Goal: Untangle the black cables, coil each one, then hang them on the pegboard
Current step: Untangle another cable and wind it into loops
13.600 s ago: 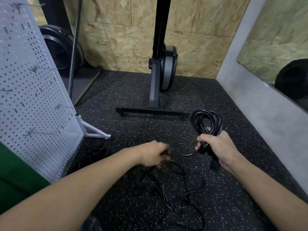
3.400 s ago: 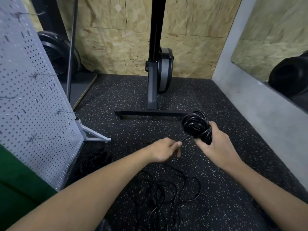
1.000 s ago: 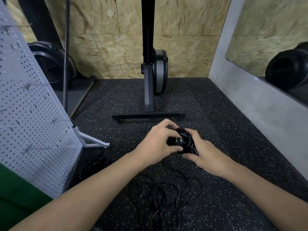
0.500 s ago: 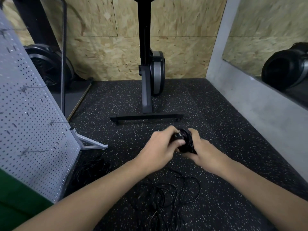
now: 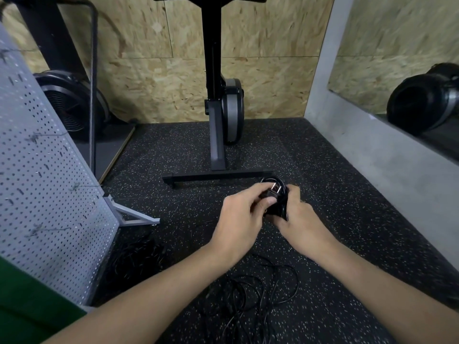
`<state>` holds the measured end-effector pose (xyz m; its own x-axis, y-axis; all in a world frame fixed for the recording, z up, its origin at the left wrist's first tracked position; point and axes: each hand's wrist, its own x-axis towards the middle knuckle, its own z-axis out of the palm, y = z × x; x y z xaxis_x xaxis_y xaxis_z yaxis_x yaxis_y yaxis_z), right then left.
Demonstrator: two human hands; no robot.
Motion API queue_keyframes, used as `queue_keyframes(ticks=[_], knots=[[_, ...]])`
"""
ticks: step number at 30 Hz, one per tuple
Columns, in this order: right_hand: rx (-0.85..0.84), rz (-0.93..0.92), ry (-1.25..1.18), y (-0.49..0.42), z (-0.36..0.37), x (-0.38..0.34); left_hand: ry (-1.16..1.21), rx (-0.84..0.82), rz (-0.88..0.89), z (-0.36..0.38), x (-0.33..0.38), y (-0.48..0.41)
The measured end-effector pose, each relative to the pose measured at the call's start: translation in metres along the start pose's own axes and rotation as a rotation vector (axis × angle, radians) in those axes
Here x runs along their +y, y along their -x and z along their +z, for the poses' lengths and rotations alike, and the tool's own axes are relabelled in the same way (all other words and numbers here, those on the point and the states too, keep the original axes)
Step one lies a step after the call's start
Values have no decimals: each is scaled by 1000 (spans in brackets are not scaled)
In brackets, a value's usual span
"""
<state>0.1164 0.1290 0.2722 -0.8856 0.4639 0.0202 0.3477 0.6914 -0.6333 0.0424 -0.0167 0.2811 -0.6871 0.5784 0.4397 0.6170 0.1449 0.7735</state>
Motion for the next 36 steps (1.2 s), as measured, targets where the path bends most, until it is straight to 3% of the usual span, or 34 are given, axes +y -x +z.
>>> queue_keyframes(ticks=[4, 11, 24, 36], knots=[[7, 53, -26, -3, -2, -2, -86, 10, 3, 5, -3, 0], [76, -13, 71, 1, -3, -4, 22, -8, -90, 0, -1, -7], [33, 25, 113, 0, -1, -5, -197, -4, -158, 3, -2, -18], [71, -167, 177, 2, 2, -11, -251, -66, -205, -14, -8, -22]])
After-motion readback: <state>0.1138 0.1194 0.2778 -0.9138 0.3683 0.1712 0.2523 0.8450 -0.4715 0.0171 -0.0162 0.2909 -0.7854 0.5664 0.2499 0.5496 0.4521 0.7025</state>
